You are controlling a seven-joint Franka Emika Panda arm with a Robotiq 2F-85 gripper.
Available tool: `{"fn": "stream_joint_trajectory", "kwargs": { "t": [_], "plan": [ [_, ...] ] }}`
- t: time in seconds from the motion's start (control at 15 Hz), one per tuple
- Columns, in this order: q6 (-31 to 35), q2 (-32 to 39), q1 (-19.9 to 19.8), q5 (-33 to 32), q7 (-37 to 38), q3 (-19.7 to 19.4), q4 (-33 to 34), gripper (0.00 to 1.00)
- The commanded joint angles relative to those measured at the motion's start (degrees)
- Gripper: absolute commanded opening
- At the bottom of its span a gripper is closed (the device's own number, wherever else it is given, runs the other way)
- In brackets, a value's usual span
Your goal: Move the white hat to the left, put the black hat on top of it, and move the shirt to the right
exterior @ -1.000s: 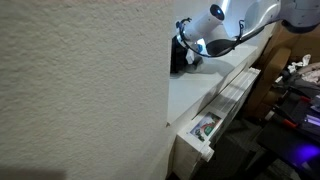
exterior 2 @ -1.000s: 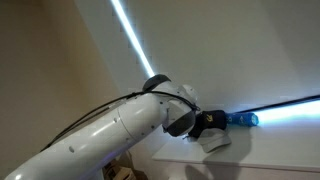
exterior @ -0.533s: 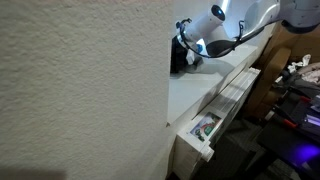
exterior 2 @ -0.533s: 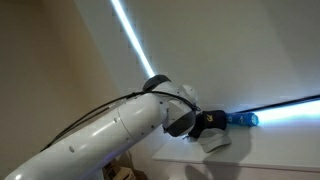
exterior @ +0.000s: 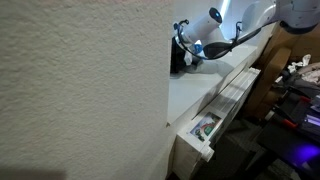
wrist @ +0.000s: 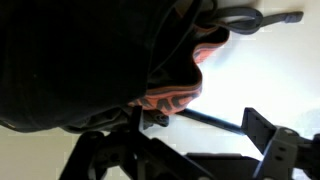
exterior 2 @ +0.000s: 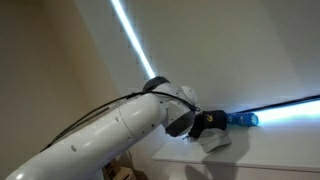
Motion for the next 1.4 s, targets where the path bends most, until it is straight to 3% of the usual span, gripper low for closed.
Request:
{"fn": "stream_joint_trajectory", "kwargs": {
  "t": [0.0, 0.2, 0.27, 0.47, 0.53, 0.67, 1.07, 1.13, 1.27, 1.33],
  "plan": [
    [-1.7, 0.0, -0.2, 2.6, -1.4, 0.1, 1.4, 1.0],
    [-5.4, 0.0, -0.5, 8.7, -1.1, -1.6, 6.7, 1.0],
    [-4.1, 0.0, -0.6, 5.9, -0.2, -0.4, 3.7, 1.0],
    [-4.5, 0.0, -1.1, 7.3, -0.3, -1.3, 6.3, 1.0],
    [-4.5, 0.0, -1.0, 7.4, -0.3, -1.3, 6.3, 0.75],
    [-3.8, 0.1, -1.0, 7.0, 0.2, -1.5, 6.2, 0.68],
    [-4.1, 0.1, -1.4, 4.6, 0.7, -1.3, 5.7, 0.26],
    [-4.5, 0.1, -1.5, 2.7, 0.8, -0.7, 5.3, 0.19],
    [-6.5, 1.2, -2.6, -7.3, 3.2, 1.9, 2.3, 0.05],
    [-8.8, 2.7, -4.7, -11.7, 5.5, 3.3, -2.7, 0.0]
  ]
}}
